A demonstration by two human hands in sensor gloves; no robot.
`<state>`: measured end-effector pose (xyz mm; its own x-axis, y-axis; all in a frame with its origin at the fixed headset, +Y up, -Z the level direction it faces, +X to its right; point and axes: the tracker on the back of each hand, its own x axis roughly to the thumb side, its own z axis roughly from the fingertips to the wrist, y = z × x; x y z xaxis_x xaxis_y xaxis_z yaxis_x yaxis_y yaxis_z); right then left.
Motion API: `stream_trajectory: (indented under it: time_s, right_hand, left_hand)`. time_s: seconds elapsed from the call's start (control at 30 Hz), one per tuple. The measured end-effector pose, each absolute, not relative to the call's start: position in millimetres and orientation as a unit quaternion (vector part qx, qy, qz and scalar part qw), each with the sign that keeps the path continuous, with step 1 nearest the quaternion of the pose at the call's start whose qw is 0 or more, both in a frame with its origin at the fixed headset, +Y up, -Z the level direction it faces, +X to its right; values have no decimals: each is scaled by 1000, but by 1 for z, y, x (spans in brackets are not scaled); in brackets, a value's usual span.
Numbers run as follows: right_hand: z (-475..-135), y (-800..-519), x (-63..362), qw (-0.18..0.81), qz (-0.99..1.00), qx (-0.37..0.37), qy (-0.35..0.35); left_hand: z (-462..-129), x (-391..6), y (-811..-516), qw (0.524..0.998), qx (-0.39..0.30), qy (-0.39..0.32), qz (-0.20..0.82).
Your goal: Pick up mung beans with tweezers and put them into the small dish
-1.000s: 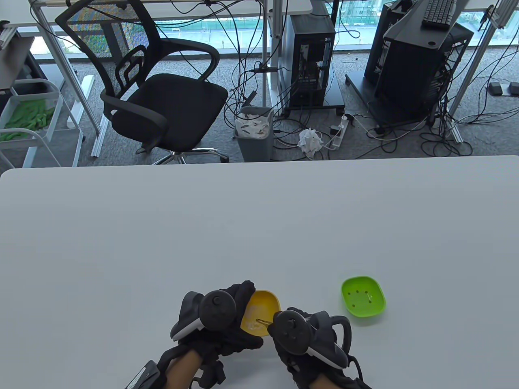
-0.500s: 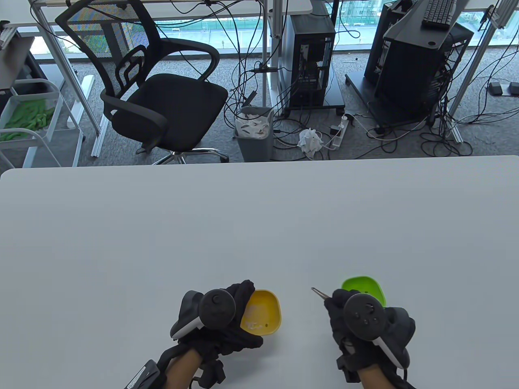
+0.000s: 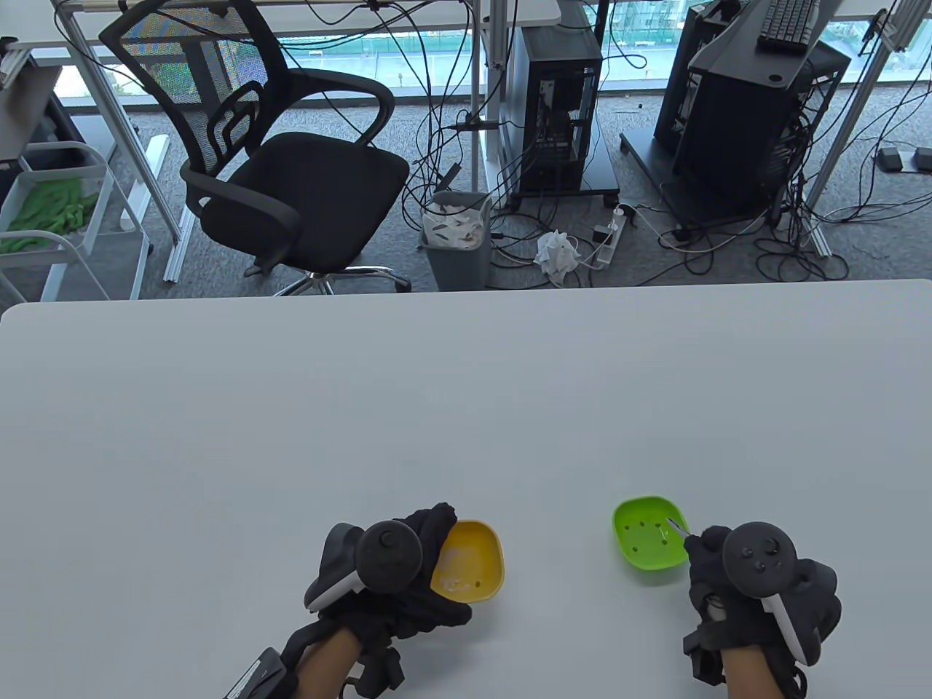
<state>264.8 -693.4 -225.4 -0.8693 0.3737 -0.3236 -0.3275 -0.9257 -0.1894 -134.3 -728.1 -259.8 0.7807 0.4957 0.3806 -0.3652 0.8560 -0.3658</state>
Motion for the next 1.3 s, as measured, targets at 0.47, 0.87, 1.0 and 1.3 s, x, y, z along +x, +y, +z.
stream_trajectory:
  time_s: [0.47, 0.87, 1.0, 1.3]
  right_hand:
    - [-227, -703, 259, 185, 966, -177, -41]
    - [-215, -660, 166, 202, 977, -4, -74]
    - [-209, -649, 108, 166, 981, 82, -55]
    - [-215, -658, 54, 57, 990, 132, 5]
  left_hand:
    - [-259, -135, -728, 933, -132, -239, 234]
    - [-259, -135, -728, 934, -115, -238, 240]
    - [-259, -135, -728, 934, -111, -236, 243]
    - [-259, -136, -727, 938, -97, -234, 238]
